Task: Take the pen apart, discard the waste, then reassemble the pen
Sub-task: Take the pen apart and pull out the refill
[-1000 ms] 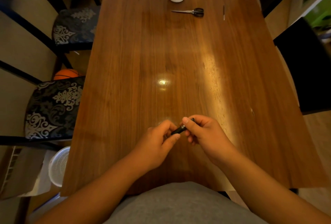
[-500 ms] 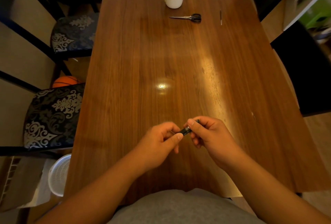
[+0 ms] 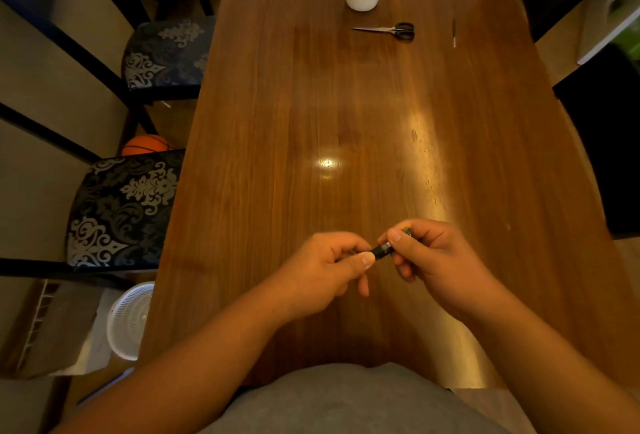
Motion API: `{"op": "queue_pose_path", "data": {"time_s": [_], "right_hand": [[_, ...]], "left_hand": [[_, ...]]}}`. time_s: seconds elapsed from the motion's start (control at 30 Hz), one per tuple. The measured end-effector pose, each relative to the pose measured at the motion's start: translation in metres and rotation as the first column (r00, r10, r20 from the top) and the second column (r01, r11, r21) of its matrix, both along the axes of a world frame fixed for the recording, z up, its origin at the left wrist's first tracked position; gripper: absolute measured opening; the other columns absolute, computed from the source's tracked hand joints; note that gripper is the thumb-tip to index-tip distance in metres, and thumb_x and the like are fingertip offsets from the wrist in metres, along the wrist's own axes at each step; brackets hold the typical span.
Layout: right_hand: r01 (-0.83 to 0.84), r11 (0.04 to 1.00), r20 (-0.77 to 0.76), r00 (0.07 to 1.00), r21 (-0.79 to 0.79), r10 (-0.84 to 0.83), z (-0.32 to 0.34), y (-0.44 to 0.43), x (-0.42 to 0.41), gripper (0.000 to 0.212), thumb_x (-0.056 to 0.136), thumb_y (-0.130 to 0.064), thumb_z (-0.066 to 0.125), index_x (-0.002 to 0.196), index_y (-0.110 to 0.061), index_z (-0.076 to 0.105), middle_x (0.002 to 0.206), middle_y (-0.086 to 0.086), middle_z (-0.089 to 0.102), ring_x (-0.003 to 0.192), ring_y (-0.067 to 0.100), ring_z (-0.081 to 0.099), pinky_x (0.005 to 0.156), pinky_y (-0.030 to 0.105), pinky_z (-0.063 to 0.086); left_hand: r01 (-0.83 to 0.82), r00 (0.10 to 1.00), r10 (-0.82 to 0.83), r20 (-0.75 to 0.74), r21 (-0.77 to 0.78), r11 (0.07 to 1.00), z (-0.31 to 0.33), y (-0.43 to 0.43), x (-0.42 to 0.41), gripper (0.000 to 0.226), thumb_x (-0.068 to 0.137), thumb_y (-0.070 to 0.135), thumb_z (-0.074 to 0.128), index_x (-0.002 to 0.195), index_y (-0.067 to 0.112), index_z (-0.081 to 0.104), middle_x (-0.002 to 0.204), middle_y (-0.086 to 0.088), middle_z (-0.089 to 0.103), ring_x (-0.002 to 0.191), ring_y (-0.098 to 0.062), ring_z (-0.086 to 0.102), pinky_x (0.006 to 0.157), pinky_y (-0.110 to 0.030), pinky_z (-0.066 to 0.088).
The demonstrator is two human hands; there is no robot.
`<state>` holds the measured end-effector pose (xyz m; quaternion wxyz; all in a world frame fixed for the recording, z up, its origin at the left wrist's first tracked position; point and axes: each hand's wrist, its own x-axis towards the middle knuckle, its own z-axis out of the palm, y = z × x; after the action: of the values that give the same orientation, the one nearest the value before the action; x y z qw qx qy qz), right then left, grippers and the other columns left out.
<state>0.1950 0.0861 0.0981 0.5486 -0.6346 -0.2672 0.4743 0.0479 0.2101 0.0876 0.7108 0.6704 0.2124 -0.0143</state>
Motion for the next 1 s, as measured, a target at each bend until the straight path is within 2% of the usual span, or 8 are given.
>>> {"op": "queue_pose_path", "data": {"time_s": [0.07,0.2,0.37,0.43,0.53,0.7,0.87,1.0], "right_hand": [[-0.018,1.000,0.009,1.000,-0.004,0.018,0.002,-0.002,0.004,0.031,0.081,-0.034,0.063,0.081,-0.004,0.069,0.054,-0.002,0.058,0.047,0.008,0.050,0.046,0.017,0.040],[0.181,0.983,-0.036,0.983,-0.037,-0.183,0.012,-0.018,0.048,0.021,0.080,-0.028,0.059,0.078,-0.008,0.068,0.051,-0.002,0.050,0.044,0.009,0.041,0.045,0.017,0.033],[0.140,0.943,0.181,0.980,-0.302,-0.087,-0.008,-0.043,0.077,0.020,0.091,-0.013,0.058,0.083,0.004,0.066,0.055,0.011,0.045,0.045,0.014,0.041,0.042,0.018,0.034],[0.148,0.901,0.183,0.980,-0.408,-0.078,-0.029,-0.045,0.070,0.021,0.092,-0.009,0.059,0.087,0.012,0.060,0.059,0.013,0.047,0.047,0.018,0.040,0.044,0.023,0.036],[0.229,0.833,0.180,0.971,-0.504,-0.158,-0.060,-0.047,0.058,0.022,0.092,-0.009,0.061,0.094,0.012,0.059,0.063,0.015,0.056,0.051,0.020,0.049,0.050,0.030,0.041],[0.288,0.766,0.100,0.954,-0.575,-0.283,-0.095,-0.050,0.044,0.015,0.090,-0.006,0.062,0.098,0.006,0.059,0.080,0.020,0.065,0.060,0.022,0.061,0.056,0.032,0.050],[0.285,0.735,0.233,0.956,-0.615,-0.176,-0.115,-0.054,0.036,0.017,0.087,-0.021,0.069,0.085,-0.004,0.067,0.064,0.009,0.064,0.050,0.015,0.057,0.043,0.024,0.047],[0.281,0.746,0.261,0.954,-0.603,-0.148,-0.124,-0.057,0.033,0.015,0.084,-0.020,0.072,0.089,-0.008,0.066,0.073,0.018,0.069,0.056,0.018,0.060,0.051,0.030,0.049]], "left_hand": [[0.028,1.000,-0.029,-0.006,-0.143,0.989,0.000,0.000,0.001,0.017,0.092,0.026,0.050,0.089,0.020,0.065,0.059,0.001,0.067,0.035,-0.003,0.039,0.036,-0.016,0.031],[-0.008,0.998,-0.012,-0.069,-0.277,0.961,-0.011,0.015,-0.018,0.025,0.099,0.024,0.046,0.089,0.020,0.068,0.059,-0.002,0.064,0.033,-0.006,0.032,0.034,-0.017,0.027],[-0.136,0.974,0.096,-0.203,-0.192,0.972,-0.030,0.029,-0.039,0.021,0.099,0.022,0.048,0.094,0.015,0.067,0.063,-0.006,0.067,0.034,-0.007,0.034,0.035,-0.018,0.027],[-0.193,0.960,0.152,-0.235,-0.166,0.967,-0.035,0.026,-0.036,0.020,0.099,0.020,0.048,0.094,0.012,0.066,0.065,-0.009,0.068,0.033,-0.007,0.035,0.034,-0.018,0.026],[-0.231,0.942,0.194,-0.275,-0.109,0.967,-0.040,0.020,-0.031,0.020,0.099,0.018,0.048,0.097,0.008,0.065,0.067,-0.011,0.069,0.033,-0.007,0.037,0.034,-0.018,0.027],[-0.254,0.917,0.220,-0.333,-0.063,0.965,-0.047,0.011,-0.025,0.018,0.099,0.016,0.047,0.099,0.006,0.062,0.066,-0.003,0.071,0.036,-0.005,0.044,0.035,-0.014,0.032],[-0.238,0.910,0.199,-0.363,-0.066,0.969,-0.051,-0.001,-0.021,0.015,0.098,0.013,0.047,0.093,0.016,0.061,0.069,-0.001,0.071,0.040,-0.005,0.047,0.037,-0.012,0.035],[-0.202,0.914,0.165,-0.370,-0.063,0.977,-0.052,-0.009,-0.019,0.013,0.098,0.013,0.048,0.096,0.014,0.061,0.075,-0.003,0.071,0.043,-0.007,0.048,0.039,-0.013,0.036]]}}
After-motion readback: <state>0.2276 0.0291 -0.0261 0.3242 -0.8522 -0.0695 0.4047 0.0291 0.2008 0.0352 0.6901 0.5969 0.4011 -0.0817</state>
